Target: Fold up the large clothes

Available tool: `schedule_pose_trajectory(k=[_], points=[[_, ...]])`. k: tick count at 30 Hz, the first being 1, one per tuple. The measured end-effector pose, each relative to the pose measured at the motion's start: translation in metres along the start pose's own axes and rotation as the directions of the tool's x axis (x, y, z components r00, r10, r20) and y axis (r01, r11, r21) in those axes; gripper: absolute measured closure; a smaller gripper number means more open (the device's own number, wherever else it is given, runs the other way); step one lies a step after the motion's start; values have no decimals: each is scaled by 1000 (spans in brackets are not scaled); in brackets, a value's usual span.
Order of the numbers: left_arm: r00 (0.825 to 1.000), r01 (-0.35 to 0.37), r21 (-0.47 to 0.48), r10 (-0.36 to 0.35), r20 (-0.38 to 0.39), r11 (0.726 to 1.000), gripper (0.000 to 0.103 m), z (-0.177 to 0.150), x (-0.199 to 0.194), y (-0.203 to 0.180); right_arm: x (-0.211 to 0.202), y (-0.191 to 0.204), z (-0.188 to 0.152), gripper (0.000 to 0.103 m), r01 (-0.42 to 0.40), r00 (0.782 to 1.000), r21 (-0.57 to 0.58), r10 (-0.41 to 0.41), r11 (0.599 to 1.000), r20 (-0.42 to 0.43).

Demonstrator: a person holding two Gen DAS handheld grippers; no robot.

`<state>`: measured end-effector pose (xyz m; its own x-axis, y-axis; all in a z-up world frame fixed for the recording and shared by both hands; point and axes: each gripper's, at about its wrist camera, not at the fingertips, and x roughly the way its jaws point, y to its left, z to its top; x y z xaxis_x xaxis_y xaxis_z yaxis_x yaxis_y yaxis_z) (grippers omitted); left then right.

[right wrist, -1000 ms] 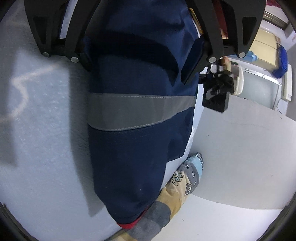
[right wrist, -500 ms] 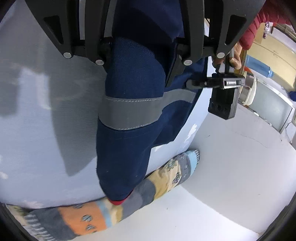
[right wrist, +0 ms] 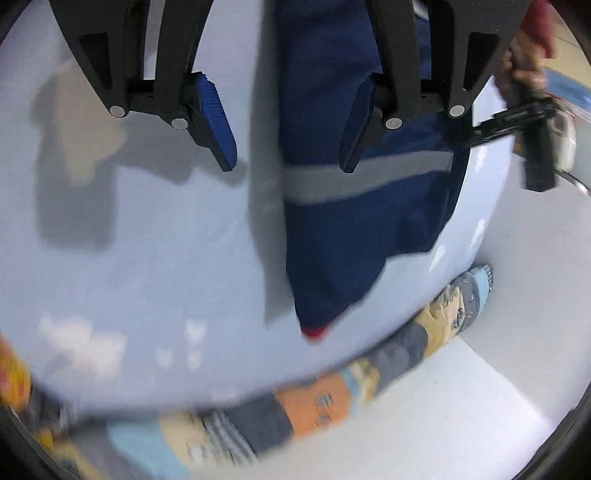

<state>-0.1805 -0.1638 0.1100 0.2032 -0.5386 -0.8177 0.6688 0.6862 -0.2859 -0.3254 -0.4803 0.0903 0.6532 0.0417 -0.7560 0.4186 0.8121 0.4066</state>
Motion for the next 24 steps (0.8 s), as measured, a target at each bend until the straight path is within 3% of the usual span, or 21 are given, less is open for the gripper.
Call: schedule_pose_trajectory(k=[2, 3, 6, 11, 14, 16, 20, 24], points=[[997, -9, 61, 4, 75, 998, 51, -6, -9, -23, -1, 7, 5, 86, -10, 999, -41, 11, 999, 38], [994, -12, 104, 1, 105, 995, 50, -7, -4, -38, 4, 13, 8, 89, -9, 999, -48, 11, 999, 39], [987, -84, 226, 50, 150, 971, 50, 3, 14, -61, 29, 33, 14, 90, 3, 1000, -90, -1, 996, 29], [999, -46, 86, 45, 3, 995, 51, 38, 66, -41, 57, 56, 20, 90, 78, 997, -143, -79, 987, -4], [994, -92, 106, 96, -41, 990, 54, 38, 93, -44, 74, 51, 17, 90, 98, 992, -134, -108, 986, -65], [992, -118, 140, 123, -27, 983, 54, 33, 102, -47, 91, 47, 13, 91, 118, 985, -127, -132, 985, -112], [993, -118, 148, 119, 4, 982, 54, 31, 103, -46, 104, 38, 15, 93, 103, 982, -95, -116, 990, -147], [995, -92, 130, 85, 60, 987, 56, 23, 64, -45, 72, 46, 14, 91, 65, 992, -110, -76, 992, -97]])
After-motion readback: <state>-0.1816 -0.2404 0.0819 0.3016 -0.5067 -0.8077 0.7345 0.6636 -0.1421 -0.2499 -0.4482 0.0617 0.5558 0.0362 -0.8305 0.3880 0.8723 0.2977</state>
